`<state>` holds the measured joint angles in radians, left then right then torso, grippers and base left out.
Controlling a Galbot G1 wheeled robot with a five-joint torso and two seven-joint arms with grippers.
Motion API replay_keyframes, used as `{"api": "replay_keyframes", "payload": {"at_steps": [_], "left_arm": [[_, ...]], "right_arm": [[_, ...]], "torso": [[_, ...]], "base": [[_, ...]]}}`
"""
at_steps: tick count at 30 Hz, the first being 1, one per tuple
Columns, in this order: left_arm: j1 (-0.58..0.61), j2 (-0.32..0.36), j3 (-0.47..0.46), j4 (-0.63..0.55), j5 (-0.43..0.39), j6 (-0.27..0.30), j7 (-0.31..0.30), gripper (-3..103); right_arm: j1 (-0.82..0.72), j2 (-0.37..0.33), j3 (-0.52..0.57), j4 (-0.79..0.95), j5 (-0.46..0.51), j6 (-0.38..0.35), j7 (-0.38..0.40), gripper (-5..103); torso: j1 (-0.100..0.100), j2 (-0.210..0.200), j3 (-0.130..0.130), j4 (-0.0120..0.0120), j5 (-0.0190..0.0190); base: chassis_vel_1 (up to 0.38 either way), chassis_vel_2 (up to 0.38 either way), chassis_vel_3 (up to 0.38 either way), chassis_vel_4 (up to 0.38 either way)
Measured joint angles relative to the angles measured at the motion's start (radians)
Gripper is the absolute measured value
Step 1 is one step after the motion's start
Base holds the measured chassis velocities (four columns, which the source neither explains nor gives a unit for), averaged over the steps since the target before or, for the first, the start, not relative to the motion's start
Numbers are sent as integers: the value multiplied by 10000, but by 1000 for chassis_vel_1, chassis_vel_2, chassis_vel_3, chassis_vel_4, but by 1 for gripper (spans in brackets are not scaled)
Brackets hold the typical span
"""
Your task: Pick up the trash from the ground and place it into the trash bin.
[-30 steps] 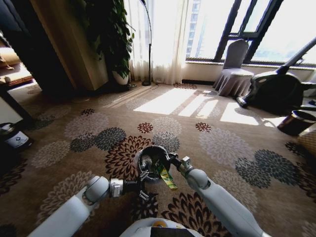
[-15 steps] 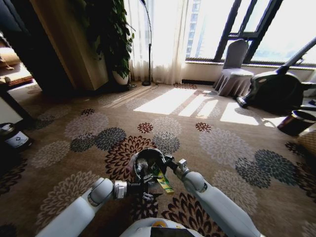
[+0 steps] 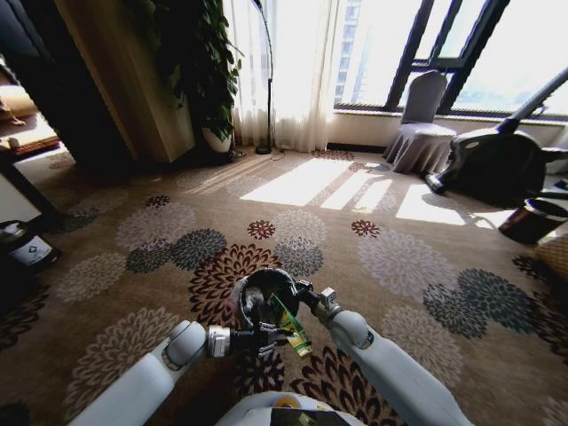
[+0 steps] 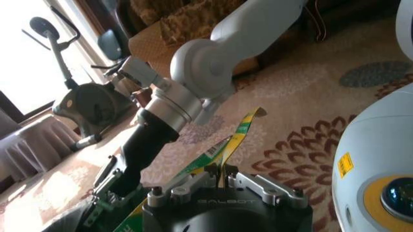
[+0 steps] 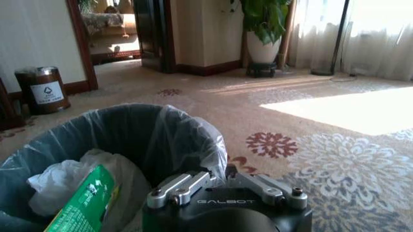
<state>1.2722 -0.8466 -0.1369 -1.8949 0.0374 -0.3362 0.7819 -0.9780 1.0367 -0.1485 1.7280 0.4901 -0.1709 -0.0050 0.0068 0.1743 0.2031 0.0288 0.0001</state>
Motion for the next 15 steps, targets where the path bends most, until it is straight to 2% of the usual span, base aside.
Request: {"api": "replay_keyframes", "payload": {"at_steps": [5, 9, 15], "left_arm": [[-22, -2, 6, 61, -8, -18, -68, 1], [-34, 22, -86, 60, -145, -15, -364, 0], [-138, 186, -511, 42, -715, 48, -715, 0]], "right_arm": [[-57, -70, 36, 55, 5, 0, -6, 4], [-169, -169, 98, 197, 12, 4, -38, 4], [-387, -335, 261, 429, -1, 46, -148, 4]], "torso": [[0, 0, 0, 0, -1], [0, 0, 0, 1, -1], [0, 0, 0, 0, 0]], "base": [[0, 0, 0, 0], [0, 0, 0, 0], [0, 0, 0, 0]]}}
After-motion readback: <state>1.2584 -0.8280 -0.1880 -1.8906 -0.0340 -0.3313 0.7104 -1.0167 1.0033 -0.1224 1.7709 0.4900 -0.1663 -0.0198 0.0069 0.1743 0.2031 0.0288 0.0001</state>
